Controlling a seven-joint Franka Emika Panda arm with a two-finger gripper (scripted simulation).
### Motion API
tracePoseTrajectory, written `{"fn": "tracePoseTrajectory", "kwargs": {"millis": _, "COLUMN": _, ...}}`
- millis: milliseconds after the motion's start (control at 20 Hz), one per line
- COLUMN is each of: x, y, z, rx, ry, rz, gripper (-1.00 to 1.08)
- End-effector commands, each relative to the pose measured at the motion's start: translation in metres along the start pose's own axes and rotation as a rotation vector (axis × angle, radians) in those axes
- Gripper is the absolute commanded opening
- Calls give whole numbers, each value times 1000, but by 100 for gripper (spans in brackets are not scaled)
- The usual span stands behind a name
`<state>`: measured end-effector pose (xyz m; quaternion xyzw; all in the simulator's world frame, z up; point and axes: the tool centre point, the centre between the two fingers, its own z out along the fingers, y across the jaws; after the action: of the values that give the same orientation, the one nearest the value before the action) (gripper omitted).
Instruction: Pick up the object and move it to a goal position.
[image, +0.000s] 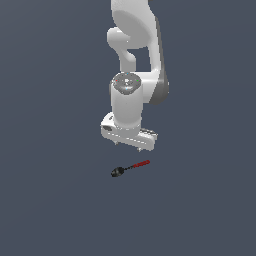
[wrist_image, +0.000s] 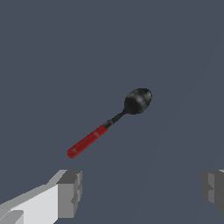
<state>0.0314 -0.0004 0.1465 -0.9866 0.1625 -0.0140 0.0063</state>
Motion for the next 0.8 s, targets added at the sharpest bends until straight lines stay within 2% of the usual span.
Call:
{"fn": "tracePoseTrajectory", "kwargs": {"millis": 0, "x": 2, "y": -2, "z": 7, "rx": 0, "ry": -3, "rz": 69, "gripper": 100}}
{"fn": "tracePoseTrajectory", "kwargs": {"millis": 750, "x": 15, "y": -13, "z": 49, "rx": -9, "ry": -17, "rz": 475, "gripper": 100}}
